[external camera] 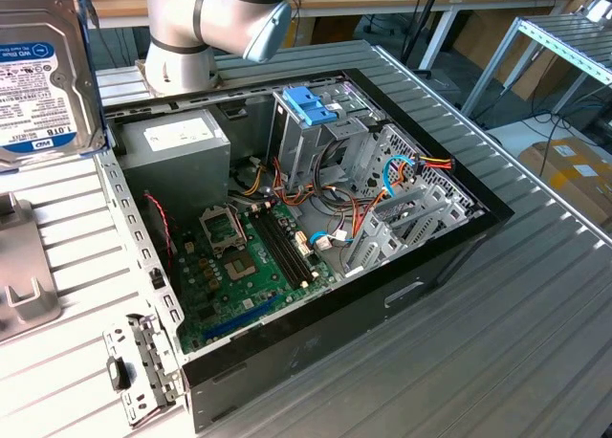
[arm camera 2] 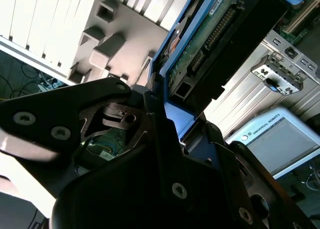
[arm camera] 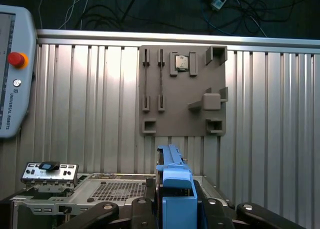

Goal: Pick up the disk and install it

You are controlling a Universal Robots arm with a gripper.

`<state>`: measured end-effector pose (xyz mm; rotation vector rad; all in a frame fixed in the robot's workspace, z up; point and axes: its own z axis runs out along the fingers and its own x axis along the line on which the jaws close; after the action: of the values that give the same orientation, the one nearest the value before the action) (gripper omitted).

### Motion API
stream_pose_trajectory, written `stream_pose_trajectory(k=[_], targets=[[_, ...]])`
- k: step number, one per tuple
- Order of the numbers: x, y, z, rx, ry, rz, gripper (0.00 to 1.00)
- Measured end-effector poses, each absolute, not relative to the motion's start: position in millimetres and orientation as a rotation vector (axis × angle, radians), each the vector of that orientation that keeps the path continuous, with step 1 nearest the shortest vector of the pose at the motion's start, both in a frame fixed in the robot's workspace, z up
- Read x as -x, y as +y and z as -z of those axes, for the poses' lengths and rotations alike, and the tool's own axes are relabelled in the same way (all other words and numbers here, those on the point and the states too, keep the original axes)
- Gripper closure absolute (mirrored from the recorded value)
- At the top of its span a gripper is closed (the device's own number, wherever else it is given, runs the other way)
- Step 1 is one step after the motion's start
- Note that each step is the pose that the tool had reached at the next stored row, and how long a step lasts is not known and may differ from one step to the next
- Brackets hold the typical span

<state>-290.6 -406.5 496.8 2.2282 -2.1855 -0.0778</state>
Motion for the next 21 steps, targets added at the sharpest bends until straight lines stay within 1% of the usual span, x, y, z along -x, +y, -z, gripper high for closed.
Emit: stream_pose_trajectory(k=[21], targets=[[284.4,-411.4,-495.4,-2.228,-2.186,0.078,0.63]])
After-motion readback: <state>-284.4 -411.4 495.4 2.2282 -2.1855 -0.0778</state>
